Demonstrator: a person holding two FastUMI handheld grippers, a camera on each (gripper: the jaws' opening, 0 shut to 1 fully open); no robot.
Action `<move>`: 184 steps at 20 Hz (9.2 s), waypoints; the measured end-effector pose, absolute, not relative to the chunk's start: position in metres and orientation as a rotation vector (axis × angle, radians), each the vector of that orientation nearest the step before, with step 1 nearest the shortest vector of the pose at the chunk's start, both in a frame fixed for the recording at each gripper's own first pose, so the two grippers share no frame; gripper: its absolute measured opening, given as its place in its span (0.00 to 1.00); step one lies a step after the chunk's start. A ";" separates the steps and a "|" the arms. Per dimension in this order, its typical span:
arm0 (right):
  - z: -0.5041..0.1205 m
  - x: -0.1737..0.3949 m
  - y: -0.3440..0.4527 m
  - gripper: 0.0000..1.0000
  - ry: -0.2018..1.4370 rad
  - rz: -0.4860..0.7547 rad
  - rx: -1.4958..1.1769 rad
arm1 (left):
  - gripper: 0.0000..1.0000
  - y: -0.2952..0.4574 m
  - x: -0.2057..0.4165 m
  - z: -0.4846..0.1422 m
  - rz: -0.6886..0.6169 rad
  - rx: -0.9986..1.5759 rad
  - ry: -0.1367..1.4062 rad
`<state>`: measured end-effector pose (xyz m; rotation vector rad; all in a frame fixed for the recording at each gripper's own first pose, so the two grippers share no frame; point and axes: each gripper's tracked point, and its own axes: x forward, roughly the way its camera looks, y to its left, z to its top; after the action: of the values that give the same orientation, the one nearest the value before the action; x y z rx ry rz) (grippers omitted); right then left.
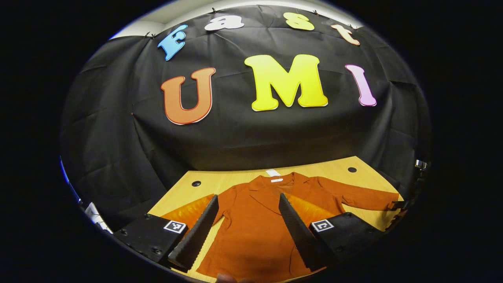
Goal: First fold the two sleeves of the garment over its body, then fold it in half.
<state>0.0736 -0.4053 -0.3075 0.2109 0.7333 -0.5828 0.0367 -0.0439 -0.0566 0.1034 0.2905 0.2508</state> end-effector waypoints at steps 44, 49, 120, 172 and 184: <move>-0.087 0.280 0.186 0.00 0.408 0.264 -0.226 | 1.00 0.287 -0.111 -0.106 0.637 -0.095 0.242; -0.197 0.260 0.263 0.01 0.594 0.341 -0.228 | 1.00 0.315 -0.142 -0.114 0.695 -0.111 0.276; -0.056 0.050 -0.094 0.92 0.508 0.030 0.100 | 0.03 0.303 0.062 -0.138 0.505 -0.474 0.382; 0.101 0.083 -0.093 0.92 0.170 0.093 0.004 | 0.96 -0.094 0.147 0.056 -0.160 0.044 0.110; 0.155 0.086 -0.022 0.91 0.036 0.197 0.022 | 0.98 0.023 0.068 0.126 0.022 -0.052 -0.028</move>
<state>0.0857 -0.0224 0.1550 0.0223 0.0356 0.1968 0.0684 0.0232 0.1260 -0.0525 -0.0280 0.0225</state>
